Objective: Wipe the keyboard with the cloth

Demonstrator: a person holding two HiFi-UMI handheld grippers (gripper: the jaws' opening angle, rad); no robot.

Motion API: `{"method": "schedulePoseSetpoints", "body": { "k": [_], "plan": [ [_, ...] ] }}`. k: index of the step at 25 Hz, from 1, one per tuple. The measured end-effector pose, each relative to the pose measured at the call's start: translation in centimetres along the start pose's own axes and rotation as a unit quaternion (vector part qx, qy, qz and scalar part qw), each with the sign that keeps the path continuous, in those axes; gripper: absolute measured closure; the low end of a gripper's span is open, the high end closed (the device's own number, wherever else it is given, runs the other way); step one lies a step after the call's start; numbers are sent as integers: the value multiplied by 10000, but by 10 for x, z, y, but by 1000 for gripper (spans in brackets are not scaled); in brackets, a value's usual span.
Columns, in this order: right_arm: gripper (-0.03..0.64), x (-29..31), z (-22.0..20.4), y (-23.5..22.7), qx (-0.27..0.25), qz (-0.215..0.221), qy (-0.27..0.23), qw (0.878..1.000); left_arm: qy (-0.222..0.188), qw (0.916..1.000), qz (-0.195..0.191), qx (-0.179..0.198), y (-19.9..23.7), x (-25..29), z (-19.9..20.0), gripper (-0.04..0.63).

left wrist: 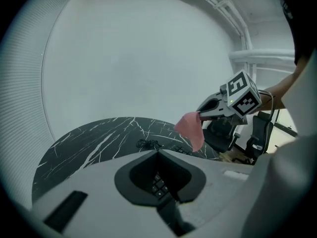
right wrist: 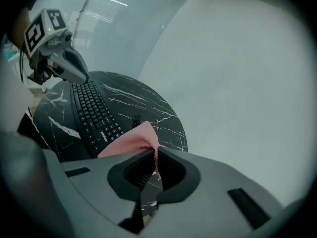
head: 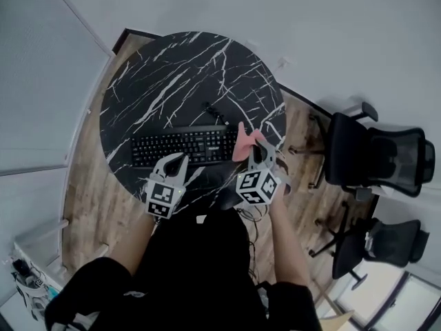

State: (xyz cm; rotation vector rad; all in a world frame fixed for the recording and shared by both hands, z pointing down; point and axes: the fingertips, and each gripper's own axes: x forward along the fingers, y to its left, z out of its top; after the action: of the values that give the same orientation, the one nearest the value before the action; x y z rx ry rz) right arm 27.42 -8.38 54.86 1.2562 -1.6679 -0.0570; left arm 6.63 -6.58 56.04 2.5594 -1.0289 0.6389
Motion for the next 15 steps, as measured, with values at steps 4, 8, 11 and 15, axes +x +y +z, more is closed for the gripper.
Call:
{"method": "schedulePoseSetpoints", "body": {
  "k": [4,8,11,15],
  "plan": [
    [617,55,4,5,-1031,191,-2,9945,277,9989,374,-94,11,19,-19,597],
    [617,94,-2,22,-1535,628,-29,9862,367,9955,754,-449,13,25,-27,597],
    [617,115,0,34,-1631,930,-111,9822,448,9927,968,-558,12,27,-31,597],
    [617,132,-7,55,-1326,1450,-99,9805,568,9899,1082,-718,4,31,-41,597]
  ]
}}
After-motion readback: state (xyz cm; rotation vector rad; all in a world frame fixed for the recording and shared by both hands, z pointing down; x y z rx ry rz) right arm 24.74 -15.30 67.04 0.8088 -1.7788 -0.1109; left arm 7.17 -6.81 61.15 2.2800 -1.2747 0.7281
